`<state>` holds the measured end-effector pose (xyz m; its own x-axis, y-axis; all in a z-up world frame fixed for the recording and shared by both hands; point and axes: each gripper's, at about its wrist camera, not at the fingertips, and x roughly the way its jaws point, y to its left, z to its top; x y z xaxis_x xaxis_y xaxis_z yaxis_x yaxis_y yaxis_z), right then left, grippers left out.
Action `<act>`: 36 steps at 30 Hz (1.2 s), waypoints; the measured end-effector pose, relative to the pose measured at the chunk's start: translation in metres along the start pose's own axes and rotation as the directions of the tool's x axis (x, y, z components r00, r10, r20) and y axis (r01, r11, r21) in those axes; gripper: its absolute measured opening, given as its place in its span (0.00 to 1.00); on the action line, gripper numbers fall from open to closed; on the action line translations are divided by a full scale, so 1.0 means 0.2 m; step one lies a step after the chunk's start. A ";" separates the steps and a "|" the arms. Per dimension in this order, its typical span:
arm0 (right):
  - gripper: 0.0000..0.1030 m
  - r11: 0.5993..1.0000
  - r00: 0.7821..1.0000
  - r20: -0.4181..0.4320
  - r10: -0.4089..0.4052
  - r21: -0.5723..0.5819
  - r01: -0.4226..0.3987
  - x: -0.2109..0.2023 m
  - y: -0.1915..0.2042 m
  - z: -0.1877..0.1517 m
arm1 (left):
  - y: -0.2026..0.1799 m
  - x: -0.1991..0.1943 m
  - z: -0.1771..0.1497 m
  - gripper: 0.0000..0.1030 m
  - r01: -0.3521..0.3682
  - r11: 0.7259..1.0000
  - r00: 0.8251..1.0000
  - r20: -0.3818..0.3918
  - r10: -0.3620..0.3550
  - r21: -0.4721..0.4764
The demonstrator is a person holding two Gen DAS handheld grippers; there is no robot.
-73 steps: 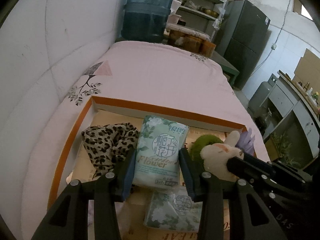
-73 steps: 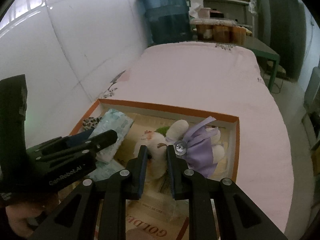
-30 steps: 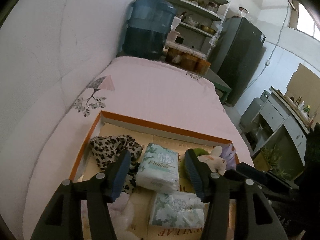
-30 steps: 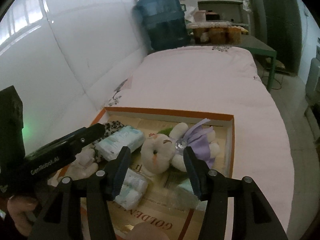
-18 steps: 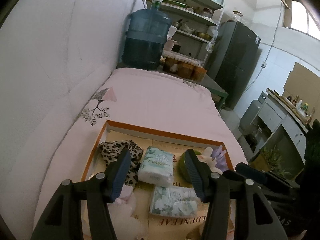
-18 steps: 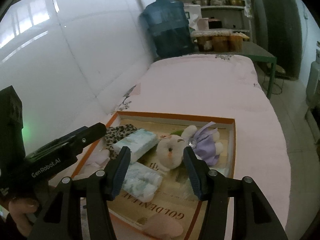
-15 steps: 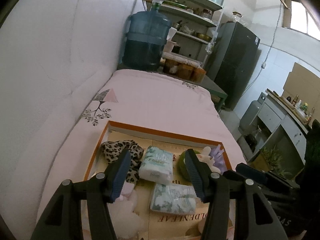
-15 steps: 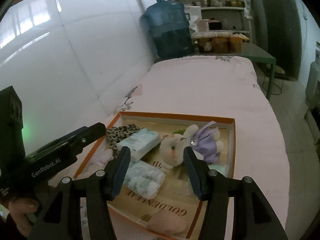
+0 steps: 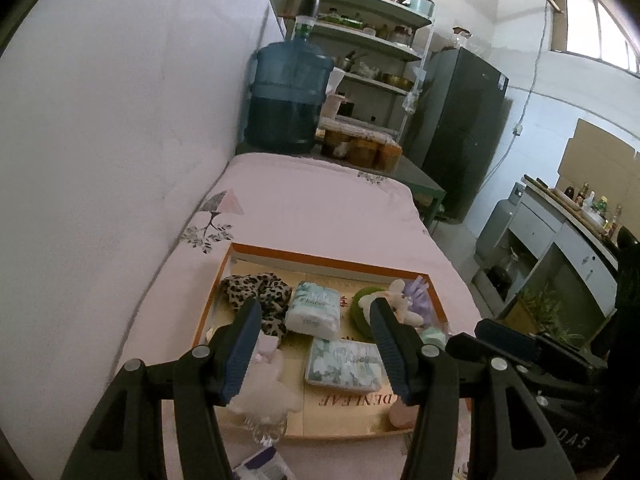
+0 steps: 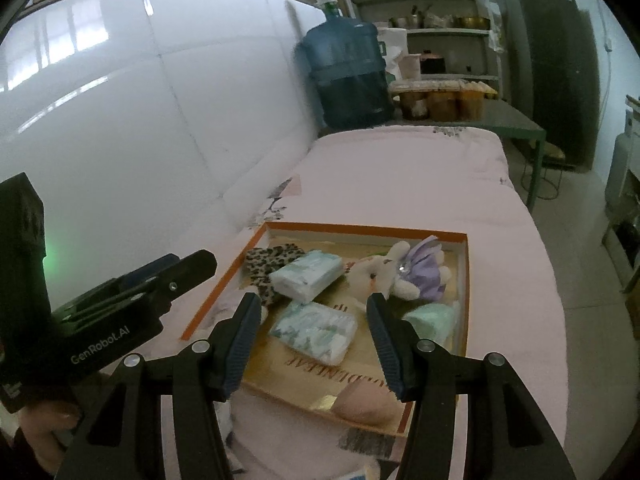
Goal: Organize soft objects
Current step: 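Open both tools to release the items and withdraw from the tray, then move both open tools toward the two wipe packs beside the tray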
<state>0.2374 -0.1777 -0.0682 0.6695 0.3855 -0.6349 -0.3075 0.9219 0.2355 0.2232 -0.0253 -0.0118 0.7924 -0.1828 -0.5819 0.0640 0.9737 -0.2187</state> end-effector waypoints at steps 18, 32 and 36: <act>0.55 1.000 0.999 0.040 0.000 -0.026 0.001 -0.28 0.25 -0.14 | 0.00 -0.40 -0.09 0.55 -0.040 0.996 0.997 0.075 0.034 0.075; 0.55 1.000 0.998 0.060 0.003 -0.024 -0.002 -0.43 0.36 -0.21 | 0.00 -0.58 -0.17 0.55 -0.044 0.993 0.995 0.095 0.033 0.113; 0.55 1.000 0.998 0.063 0.001 -0.022 0.000 -0.47 0.38 -0.24 | -0.02 -0.63 -0.20 0.55 -0.050 0.990 0.994 0.106 0.036 0.130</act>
<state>0.1195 -0.1460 -0.0263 0.7103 0.3879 -0.5873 -0.3217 0.9211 0.2192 0.0989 -0.0115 0.0306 0.8540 -0.1319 -0.5033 0.1025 0.9910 -0.0858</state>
